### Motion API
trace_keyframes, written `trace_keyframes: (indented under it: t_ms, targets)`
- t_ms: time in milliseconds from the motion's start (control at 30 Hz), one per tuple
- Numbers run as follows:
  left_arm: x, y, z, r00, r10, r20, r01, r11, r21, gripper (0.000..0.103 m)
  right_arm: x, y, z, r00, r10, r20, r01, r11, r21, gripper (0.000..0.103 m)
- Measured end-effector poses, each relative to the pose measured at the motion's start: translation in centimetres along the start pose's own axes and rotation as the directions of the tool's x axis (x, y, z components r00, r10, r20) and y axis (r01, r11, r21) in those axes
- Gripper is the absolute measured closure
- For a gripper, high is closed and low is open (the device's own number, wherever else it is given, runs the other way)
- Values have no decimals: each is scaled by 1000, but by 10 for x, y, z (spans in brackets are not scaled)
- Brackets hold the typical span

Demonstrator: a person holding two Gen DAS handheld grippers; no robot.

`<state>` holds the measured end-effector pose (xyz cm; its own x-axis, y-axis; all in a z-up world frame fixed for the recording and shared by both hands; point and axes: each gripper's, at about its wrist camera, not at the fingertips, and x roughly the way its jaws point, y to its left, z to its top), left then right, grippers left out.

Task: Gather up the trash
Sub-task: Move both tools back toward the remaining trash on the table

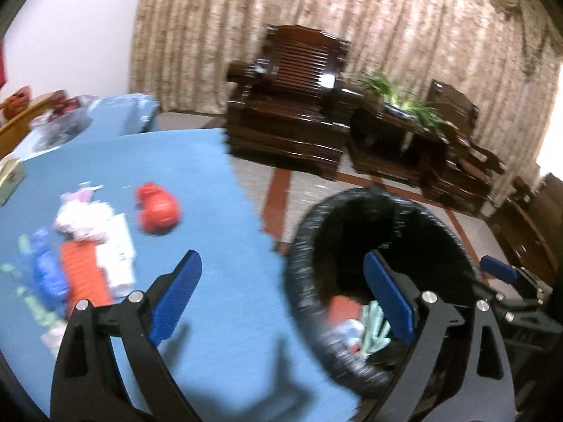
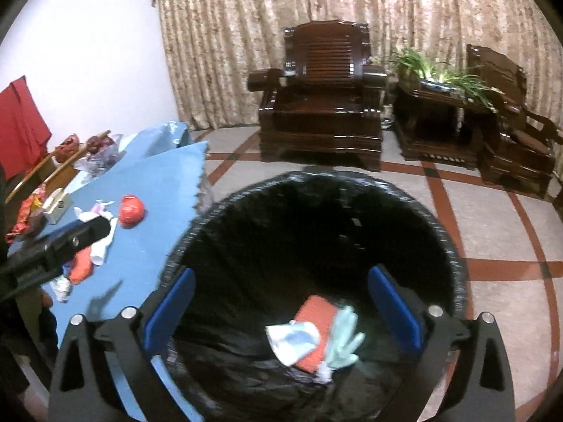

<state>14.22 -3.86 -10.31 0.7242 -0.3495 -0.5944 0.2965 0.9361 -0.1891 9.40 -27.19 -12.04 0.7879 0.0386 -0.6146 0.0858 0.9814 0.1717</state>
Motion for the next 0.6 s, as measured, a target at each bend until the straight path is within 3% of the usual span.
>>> trace_keyframes:
  t_ms: [167,367,600]
  targets:
    - [-33,50,-7,990,136,29,-134,989,-54,12,10,44,9,997,80,12,-79,995,-57,6]
    - [-67,113,-19,953,302,36,-296,948,-121,12,23,98,16,985,171,20,-166,976,-143,6]
    - [-82,157,-31,924,381,20,-373,913,-164,12,44,156,13,968,251,4,-243,940,-241,6]
